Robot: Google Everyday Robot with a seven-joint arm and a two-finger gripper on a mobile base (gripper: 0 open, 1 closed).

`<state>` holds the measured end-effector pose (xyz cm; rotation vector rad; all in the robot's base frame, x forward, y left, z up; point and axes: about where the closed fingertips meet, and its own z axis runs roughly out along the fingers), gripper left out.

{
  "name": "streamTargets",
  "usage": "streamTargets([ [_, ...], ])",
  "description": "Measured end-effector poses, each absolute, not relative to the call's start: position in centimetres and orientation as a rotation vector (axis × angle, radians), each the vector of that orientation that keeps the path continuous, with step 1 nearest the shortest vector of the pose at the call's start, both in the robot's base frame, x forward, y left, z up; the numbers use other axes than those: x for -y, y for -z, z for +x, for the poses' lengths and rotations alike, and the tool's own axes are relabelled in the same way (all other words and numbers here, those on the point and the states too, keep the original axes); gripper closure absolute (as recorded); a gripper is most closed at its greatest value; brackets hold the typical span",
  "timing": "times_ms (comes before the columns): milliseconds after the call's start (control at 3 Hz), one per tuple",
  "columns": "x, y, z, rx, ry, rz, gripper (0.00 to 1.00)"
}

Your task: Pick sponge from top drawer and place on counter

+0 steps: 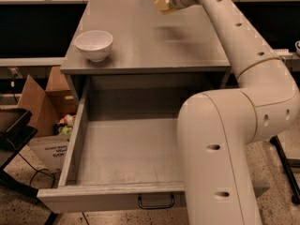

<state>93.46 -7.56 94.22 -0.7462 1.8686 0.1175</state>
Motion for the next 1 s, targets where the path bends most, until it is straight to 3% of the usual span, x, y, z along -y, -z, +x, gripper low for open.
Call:
streamTargets([
  [667,7.55,-94.22,93.46,-1.869,-0.118,-0.746,0.06],
  [1000,7.55,-94.25,93.45,-1.868,-0.118,-0.747,0.00],
])
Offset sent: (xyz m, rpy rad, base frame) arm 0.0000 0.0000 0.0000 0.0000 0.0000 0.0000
